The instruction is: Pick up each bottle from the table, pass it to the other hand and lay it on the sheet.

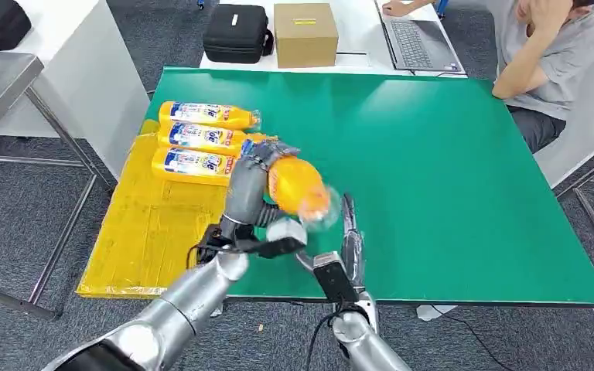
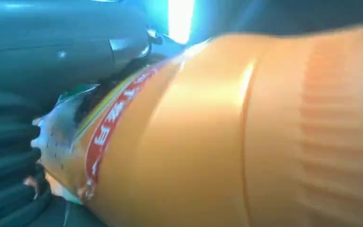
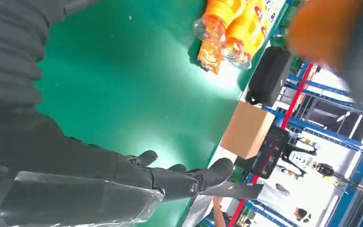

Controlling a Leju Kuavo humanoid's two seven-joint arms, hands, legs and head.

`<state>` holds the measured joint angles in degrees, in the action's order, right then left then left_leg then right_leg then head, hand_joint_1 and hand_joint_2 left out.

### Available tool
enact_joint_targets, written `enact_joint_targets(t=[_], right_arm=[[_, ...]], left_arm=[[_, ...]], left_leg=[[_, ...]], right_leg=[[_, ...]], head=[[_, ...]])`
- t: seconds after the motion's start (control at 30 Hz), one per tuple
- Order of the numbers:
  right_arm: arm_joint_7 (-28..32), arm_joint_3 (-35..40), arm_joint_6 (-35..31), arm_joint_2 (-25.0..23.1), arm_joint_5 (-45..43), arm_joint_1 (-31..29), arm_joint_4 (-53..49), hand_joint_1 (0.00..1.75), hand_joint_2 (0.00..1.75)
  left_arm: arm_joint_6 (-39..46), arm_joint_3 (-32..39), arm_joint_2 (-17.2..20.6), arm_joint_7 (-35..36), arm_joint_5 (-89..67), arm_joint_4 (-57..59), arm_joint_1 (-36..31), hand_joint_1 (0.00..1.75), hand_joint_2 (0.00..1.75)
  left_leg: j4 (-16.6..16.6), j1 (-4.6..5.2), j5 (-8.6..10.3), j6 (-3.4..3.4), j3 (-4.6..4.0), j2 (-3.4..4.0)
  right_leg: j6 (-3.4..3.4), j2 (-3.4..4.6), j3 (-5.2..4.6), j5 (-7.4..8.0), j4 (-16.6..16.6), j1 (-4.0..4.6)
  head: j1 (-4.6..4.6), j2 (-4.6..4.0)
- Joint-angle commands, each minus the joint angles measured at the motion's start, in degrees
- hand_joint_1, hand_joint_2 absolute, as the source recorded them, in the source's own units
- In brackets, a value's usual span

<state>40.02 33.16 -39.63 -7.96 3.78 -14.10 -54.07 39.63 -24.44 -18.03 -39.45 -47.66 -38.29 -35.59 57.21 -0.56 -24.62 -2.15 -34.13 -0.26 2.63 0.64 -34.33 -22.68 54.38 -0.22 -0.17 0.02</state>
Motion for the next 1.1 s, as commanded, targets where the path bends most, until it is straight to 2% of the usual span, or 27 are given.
enact_joint_targets(t=[0.03,0.27,0.3,0.37,0.4,0.63,0.67,0.7,0.83,1.1], right_arm=[[0.0,-1.9,-0.2,0.8,-0.4,-0.2,1.6,0.00,1.75],[0.0,-2.9,0.5,1.0,-0.6,0.9,1.4,0.00,1.75],[0.0,-3.0,0.5,1.0,-0.5,1.2,1.3,0.00,1.75],[0.0,-3.1,0.7,0.9,-0.7,1.2,1.5,0.00,1.75],[0.0,-3.4,0.5,0.8,-0.4,1.4,1.6,0.00,1.75],[0.0,-4.2,1.0,0.5,-0.7,1.4,1.9,0.00,1.75],[0.0,-4.2,1.0,0.5,-0.6,1.6,1.8,0.00,1.75],[0.0,-4.3,1.2,0.4,-0.6,1.6,1.9,0.00,1.75],[0.0,-4.5,1.4,0.2,-0.7,1.7,2.2,0.00,1.75],[0.0,-4.9,1.2,0.2,-0.5,1.8,2.4,0.00,1.75]], left_arm=[[0.4,24.2,0.5,2.7,-13.3,3.3,0.0,1.75,1.75],[0.4,21.6,2.2,8.9,-23.3,4.3,1.8,1.75,1.75],[0.4,20.7,3.5,13.3,-27.5,4.0,2.4,1.75,1.75],[0.4,20.2,4.0,14.8,-29.3,3.6,2.4,1.75,1.75],[0.4,19.2,4.8,19.2,-32.7,2.6,2.6,1.75,1.75],[0.4,14.9,8.0,32.1,-42.3,7.5,-0.3,1.75,1.75],[0.4,12.8,8.7,34.5,-42.3,9.1,-1.0,1.75,1.75],[-0.1,7.3,10.3,39.8,-42.3,12.0,-2.4,1.75,1.75],[-2.9,-0.8,12.4,48.3,-42.3,15.2,-4.4,1.75,1.75],[-7.4,-0.8,11.9,49.5,-42.3,16.7,-4.7,1.75,1.75]], left_leg=[[-0.1,0.04,-0.05,0.06,0.25,0.15],[-0.1,0.06,-0.03,0.08,0.26,0.05],[-0.1,0.07,-0.09,0.10,0.36,0.08],[-0.1,0.05,-0.04,0.10,0.24,0.09],[-0.1,0.10,-0.10,0.13,0.40,0.10],[0.0,0.02,0.00,0.11,0.13,0.03],[-0.1,0.07,-0.04,0.14,0.25,0.06],[0.0,0.05,0.00,0.13,0.15,0.01],[0.0,0.05,0.01,0.18,0.20,-0.07],[0.0,0.05,-0.01,0.18,0.19,0.04]], right_leg=[[-0.06,0.08,0.17,-0.04,0.0,-0.03],[-0.05,0.03,0.17,-0.06,0.0,-0.05],[-0.07,0.04,0.27,-0.12,0.1,-0.06],[-0.06,0.06,0.16,-0.07,0.1,-0.05],[-0.09,0.03,0.28,-0.16,0.1,-0.09],[-0.08,0.00,0.04,-0.04,0.1,-0.01],[-0.11,0.00,0.12,-0.11,0.2,-0.05],[-0.08,-0.02,0.04,-0.07,0.1,-0.04],[-0.10,-0.12,0.09,-0.12,0.2,-0.04],[-0.08,0.00,0.05,-0.11,0.2,-0.04]], head=[[0.00,0.00],[-0.02,0.00],[0.00,0.00],[-0.02,0.00],[0.00,0.00],[0.00,0.00],[-0.02,0.00],[0.00,0.00],[0.00,0.00],[0.00,0.00]])
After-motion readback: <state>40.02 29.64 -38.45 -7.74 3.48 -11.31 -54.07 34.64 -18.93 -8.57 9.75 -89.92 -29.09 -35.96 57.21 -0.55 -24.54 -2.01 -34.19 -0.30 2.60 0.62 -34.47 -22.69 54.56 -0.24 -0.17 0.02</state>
